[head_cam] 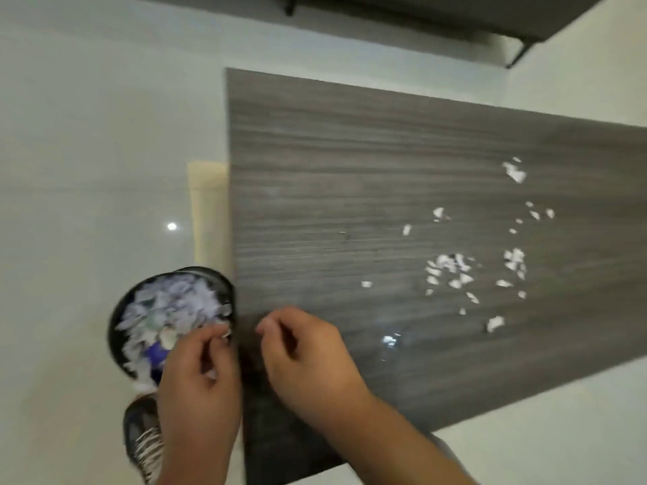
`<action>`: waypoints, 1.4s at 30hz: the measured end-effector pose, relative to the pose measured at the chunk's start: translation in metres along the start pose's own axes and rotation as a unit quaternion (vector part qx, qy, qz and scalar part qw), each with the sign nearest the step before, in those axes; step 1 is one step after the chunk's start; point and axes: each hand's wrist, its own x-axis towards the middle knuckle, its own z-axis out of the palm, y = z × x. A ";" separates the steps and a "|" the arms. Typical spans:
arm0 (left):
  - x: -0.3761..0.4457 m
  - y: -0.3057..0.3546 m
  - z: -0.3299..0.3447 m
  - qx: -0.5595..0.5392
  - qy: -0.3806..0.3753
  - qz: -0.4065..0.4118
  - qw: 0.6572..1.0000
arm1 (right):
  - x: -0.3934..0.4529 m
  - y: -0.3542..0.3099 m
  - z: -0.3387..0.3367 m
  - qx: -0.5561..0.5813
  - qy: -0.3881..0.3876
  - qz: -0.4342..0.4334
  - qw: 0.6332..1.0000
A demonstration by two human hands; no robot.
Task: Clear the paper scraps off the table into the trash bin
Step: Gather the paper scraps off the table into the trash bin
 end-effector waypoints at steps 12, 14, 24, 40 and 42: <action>0.023 0.128 0.182 0.212 -0.099 0.332 0.914 | 0.098 0.254 -0.374 -0.035 0.448 0.148 0.881; 0.025 0.121 0.189 0.237 -0.081 0.349 0.903 | 0.123 0.287 -0.409 -0.042 0.434 0.146 0.888; 0.024 0.124 0.194 0.294 -0.066 0.332 0.894 | 0.144 0.278 -0.367 -0.148 0.215 -0.055 0.964; 0.026 0.122 0.198 0.302 -0.047 0.344 0.888 | 0.219 0.231 -0.384 -0.147 0.208 -0.054 0.965; 0.024 0.124 0.197 0.303 -0.049 0.339 0.889 | 0.187 0.215 -0.345 -0.159 0.150 -0.134 0.967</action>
